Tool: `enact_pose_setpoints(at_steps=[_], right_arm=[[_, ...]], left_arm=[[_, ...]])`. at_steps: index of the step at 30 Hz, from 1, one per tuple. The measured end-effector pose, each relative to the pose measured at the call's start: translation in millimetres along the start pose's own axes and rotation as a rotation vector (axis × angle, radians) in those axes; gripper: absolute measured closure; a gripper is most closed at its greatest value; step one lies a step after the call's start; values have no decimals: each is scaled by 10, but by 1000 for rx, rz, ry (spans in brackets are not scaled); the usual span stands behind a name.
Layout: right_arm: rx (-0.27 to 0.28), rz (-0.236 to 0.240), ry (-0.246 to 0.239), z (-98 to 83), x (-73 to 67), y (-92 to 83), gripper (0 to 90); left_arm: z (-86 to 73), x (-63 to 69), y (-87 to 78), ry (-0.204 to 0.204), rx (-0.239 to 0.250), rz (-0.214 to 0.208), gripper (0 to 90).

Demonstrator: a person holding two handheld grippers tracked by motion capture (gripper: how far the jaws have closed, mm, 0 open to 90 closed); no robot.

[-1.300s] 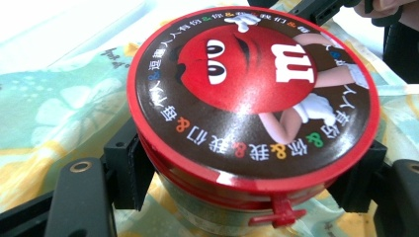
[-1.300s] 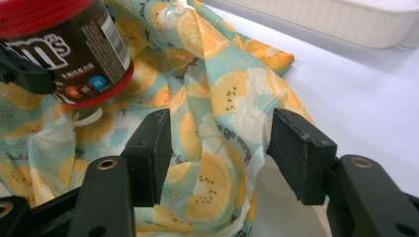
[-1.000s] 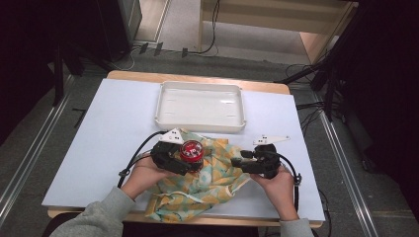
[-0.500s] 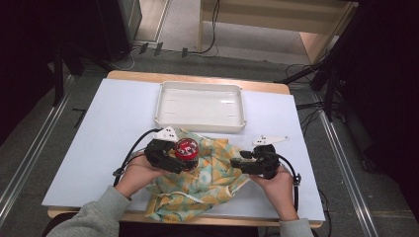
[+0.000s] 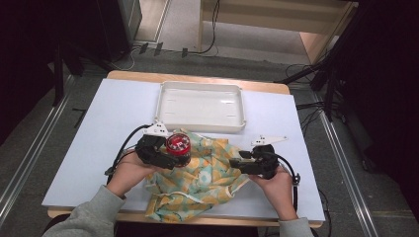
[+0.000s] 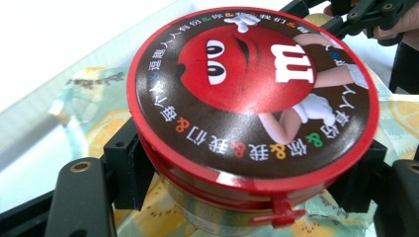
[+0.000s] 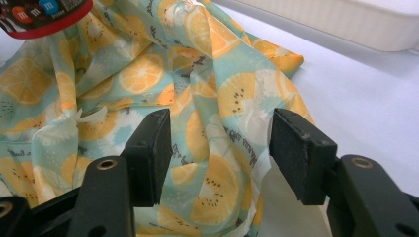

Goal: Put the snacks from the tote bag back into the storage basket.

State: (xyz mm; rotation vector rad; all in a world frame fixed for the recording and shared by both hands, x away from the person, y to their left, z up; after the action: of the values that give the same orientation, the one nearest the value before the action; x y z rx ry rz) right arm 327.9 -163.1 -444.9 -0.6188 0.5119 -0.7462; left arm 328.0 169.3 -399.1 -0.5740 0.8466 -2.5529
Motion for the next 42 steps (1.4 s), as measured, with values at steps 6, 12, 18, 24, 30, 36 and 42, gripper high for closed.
enact_pose_setpoints(at_steps=[6, 12, 18, 24, 30, 36, 42], right_arm=[[-4, 0, -3, 5, -11, 12, 428], [-7, 4, -5, 9, -16, 26, 429], [-9, 7, -11, 14, -23, 41, 429], [-13, 10, -10, 17, -41, 54, 429], [-10, 9, -18, 22, -52, 61, 429], [-6, 8, -18, 29, -65, 63, 429], [-6, 6, -22, 33, -68, 74, 429]], left_arm=[[-6, -32, -61, -14, 4, 14, 258], [-8, -60, -119, -32, -1, 31, 258], [-7, -90, -168, -42, 0, 44, 258], [39, -123, -216, -36, -5, 58, 257], [77, -177, -270, -47, 6, 59, 258], [131, -239, -285, -79, 8, 55, 257], [225, -276, -307, -76, 8, 69, 257]])
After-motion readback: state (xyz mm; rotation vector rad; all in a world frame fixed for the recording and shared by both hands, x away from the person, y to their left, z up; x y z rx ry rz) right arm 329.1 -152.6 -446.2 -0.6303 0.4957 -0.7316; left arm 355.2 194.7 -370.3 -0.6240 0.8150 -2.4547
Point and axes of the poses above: each handheld gripper's, and its own axes: y roughly forward along the jaws, z roughly out of its top, x roughly to its right, the point moved 1 cm from there along y, roughly forward along the jaws, and after that the axes turned 6 degrees about -z, right-handed, at the moved point
